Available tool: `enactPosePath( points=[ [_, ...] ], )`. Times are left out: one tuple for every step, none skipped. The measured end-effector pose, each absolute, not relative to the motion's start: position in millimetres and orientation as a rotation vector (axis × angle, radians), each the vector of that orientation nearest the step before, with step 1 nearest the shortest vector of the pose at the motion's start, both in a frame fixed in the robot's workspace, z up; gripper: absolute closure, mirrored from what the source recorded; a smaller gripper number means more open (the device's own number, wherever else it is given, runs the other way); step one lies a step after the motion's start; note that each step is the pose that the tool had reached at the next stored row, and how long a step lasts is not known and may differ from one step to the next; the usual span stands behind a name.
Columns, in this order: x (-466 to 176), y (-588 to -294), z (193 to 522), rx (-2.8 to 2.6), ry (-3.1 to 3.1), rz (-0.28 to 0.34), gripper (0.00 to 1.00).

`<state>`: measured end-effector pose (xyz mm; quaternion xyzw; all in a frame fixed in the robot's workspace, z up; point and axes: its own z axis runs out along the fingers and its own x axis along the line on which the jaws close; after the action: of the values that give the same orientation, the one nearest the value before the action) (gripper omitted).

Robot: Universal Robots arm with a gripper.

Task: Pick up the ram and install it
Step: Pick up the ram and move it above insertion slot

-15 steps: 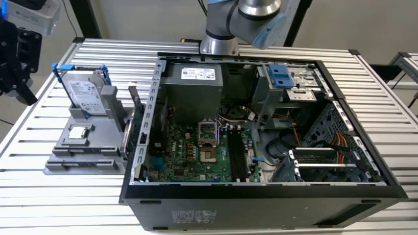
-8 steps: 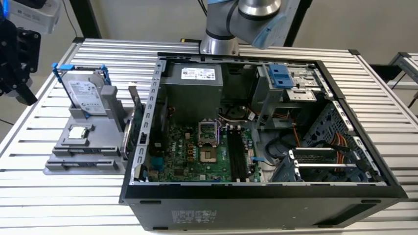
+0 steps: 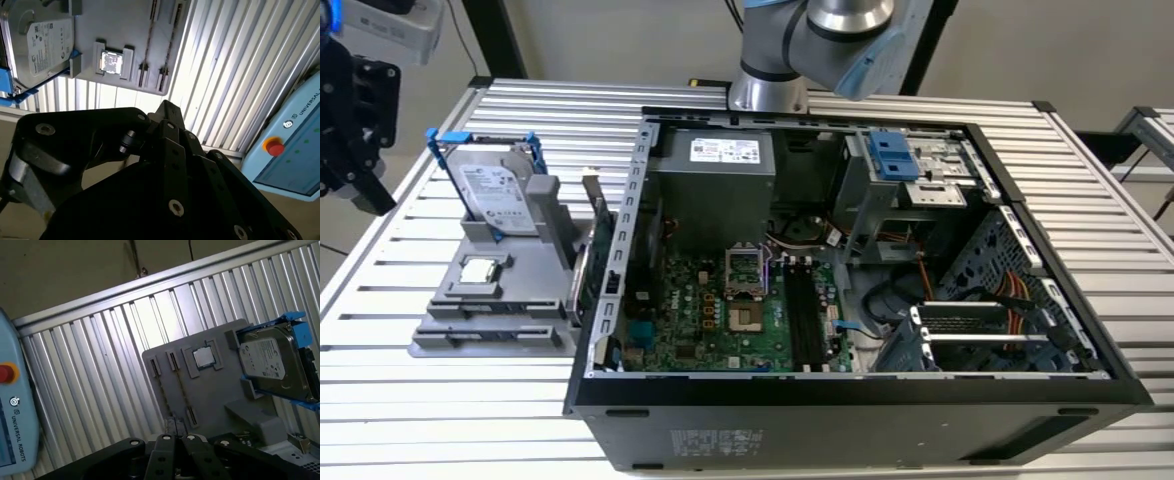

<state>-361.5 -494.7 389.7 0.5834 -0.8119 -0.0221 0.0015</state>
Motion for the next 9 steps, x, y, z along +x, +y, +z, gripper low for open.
enactPosePath(
  points=[
    [-361.5,-494.7,389.7,1.839,-2.542,-0.069,1.00],
    [-361.5,-494.7,389.7,1.846,-2.537,-0.069,1.00],
    [-361.5,-494.7,389.7,1.854,-2.531,-0.069,1.00],
    [-361.5,-494.7,389.7,1.862,-2.525,-0.069,1.00],
    [-361.5,-494.7,389.7,1.870,-2.519,-0.069,1.00],
    [-361.5,-494.7,389.7,1.878,-2.512,-0.069,1.00],
    [-361.5,-494.7,389.7,1.886,-2.507,-0.069,1.00],
    [-361.5,-494.7,389.7,1.895,-2.500,-0.069,1.00],
    [-361.5,-494.7,389.7,1.903,-2.493,-0.069,1.00]
  ],
)
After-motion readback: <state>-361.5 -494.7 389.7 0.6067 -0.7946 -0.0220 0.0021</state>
